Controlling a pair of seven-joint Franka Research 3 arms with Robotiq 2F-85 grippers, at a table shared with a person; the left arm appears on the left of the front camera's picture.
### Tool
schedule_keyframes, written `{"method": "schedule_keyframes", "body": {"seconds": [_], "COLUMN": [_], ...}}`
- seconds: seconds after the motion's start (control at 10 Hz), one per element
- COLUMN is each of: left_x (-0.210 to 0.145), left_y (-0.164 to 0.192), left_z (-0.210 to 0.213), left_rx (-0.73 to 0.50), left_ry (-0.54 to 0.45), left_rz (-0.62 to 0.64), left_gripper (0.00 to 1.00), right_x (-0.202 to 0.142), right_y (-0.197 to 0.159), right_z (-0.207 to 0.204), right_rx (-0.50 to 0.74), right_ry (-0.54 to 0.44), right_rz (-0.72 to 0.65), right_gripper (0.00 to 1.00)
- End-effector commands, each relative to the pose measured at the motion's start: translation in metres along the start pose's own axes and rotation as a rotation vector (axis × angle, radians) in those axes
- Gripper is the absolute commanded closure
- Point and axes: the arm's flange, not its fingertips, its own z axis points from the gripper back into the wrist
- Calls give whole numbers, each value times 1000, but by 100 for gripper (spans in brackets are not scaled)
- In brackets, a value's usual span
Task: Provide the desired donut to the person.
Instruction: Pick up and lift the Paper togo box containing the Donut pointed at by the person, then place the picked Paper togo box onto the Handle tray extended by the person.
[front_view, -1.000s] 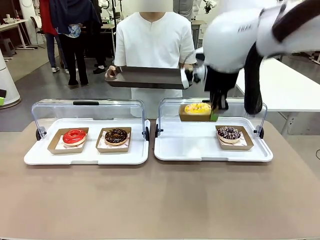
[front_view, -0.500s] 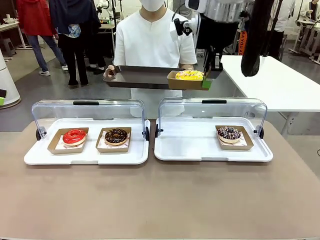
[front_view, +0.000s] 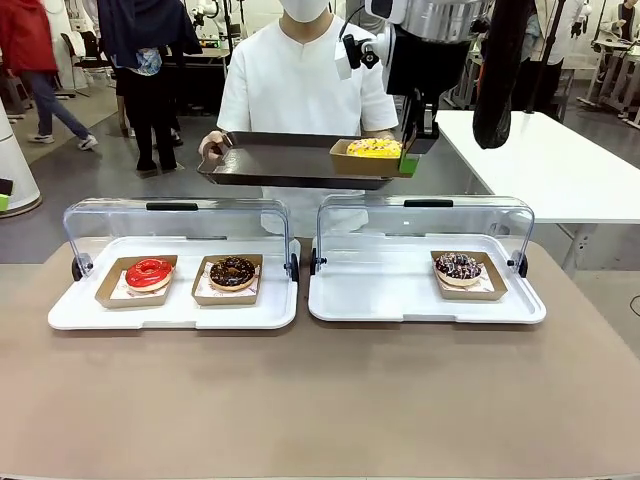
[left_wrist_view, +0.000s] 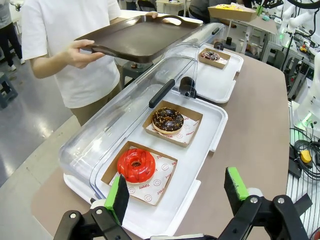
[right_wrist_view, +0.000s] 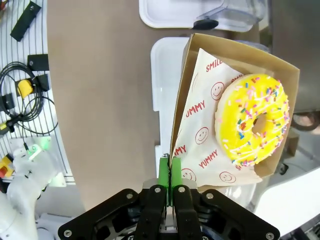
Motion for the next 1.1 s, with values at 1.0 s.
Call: {"method": "schedule_keyframes", "body": {"seconds": [1.0], "left_x": [0], "left_y": [-1], "left_z": [0], "left_rx": [-2], "left_ry": [-14], "left_rz": [-1], "left_gripper": [0], "right_x": [-1], "right_y": [3], "right_z": [3], "right_rx": [-1], "right_ry": [1], "right_rz": [-11], "right_gripper": [100]}}
